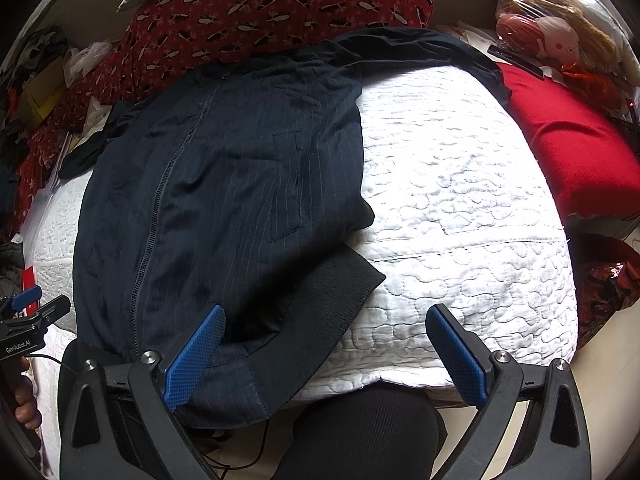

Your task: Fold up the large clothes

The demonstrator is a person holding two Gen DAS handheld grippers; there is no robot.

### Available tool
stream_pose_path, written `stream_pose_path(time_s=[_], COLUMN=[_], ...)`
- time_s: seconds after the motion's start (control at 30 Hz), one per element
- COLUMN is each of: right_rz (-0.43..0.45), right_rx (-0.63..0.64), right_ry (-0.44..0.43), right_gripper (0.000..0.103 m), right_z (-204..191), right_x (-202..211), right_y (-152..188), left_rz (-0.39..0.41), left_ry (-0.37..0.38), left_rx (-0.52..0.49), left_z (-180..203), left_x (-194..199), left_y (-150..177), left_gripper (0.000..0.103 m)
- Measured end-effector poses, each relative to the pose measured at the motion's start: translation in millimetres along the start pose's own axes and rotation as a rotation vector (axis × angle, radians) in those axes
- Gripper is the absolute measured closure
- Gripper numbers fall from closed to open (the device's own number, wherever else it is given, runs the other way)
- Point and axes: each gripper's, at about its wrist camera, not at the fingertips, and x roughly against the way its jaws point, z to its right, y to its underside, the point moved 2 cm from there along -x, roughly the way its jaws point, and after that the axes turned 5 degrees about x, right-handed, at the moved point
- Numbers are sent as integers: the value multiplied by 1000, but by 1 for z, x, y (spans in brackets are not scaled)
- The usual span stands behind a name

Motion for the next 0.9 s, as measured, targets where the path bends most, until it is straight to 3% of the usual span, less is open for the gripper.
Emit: stream_pose_path(time_s=[0.13,0.33,0.43,0.5,0.53,0.57,0.6,0.63,0.7,0.8,0.9], right_rz=[9,4,-41,-79,-93,-107,-119,-116,-62,-17,-12], right_rx=[-25,-137,-148,-143,-137,-128,-115,-105,-95,-167,-181], right_ry=[7,24,-43,-129,-169,-208,-226,-253,-272,-345,-324], right_gripper=[4,7,9,24,48,80,92,96,97,98,98], right_z=[9,50,57,52,47,40,35,30,28,49,72], right_x=[-3,-20,-38,-53,-58,-63,-66,-65,-47,2,36], right_y=[-2,-7,-7,-5,-3,-1,0,1,1,7,27], left_rz=[-21,-78,-149,-184,-189,-196,-221,-247,-238,-189,-206], left_ry=[17,-22,-1,69,100,117,127,109,91,129,88], left_rx=[31,169,242,274,271,259,219,188,170,181,179], left_z=[-10,-62,-80,-80,-76,-73,-65,-61,-62,-74,-88], left_x=[-5,-28,-47,-57,-59,-61,-65,-68,-58,-24,-21], left_y=[-4,-11,-4,3,6,7,8,9,9,11,22], left_gripper=[0,0,0,1,17,33,85,101,102,102,103])
